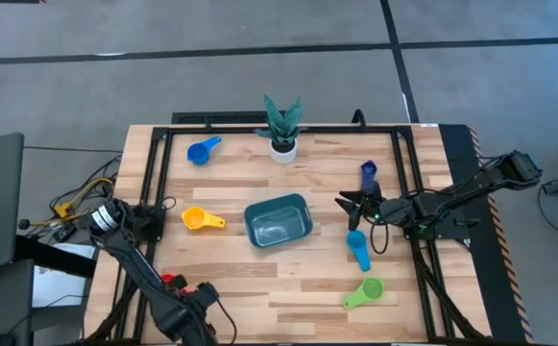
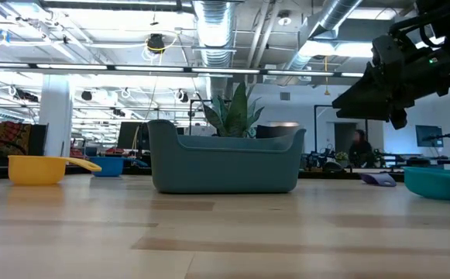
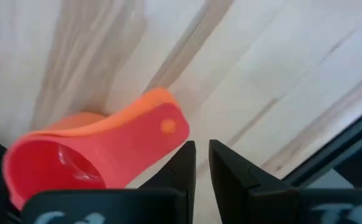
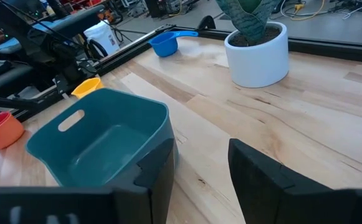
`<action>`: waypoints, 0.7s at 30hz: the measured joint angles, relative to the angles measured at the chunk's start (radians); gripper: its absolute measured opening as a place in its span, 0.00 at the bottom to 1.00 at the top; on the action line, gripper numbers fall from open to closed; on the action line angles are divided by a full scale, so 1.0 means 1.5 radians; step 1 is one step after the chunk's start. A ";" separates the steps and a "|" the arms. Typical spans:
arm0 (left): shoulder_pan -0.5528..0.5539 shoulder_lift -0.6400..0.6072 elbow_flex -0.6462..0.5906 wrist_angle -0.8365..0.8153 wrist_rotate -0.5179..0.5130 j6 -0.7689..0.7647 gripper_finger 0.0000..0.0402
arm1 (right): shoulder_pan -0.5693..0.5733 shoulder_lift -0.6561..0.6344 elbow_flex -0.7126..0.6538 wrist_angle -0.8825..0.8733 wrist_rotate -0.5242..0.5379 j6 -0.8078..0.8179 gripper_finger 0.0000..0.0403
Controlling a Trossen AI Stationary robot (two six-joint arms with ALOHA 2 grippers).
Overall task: Nest measuring cups in basket
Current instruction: Stack the red measuring cup on top of the orange measuring cup
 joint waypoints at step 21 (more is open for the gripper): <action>-0.041 -0.020 -0.029 -0.264 0.045 -0.149 0.08 | 0.000 0.001 0.000 -0.007 -0.001 -0.002 0.44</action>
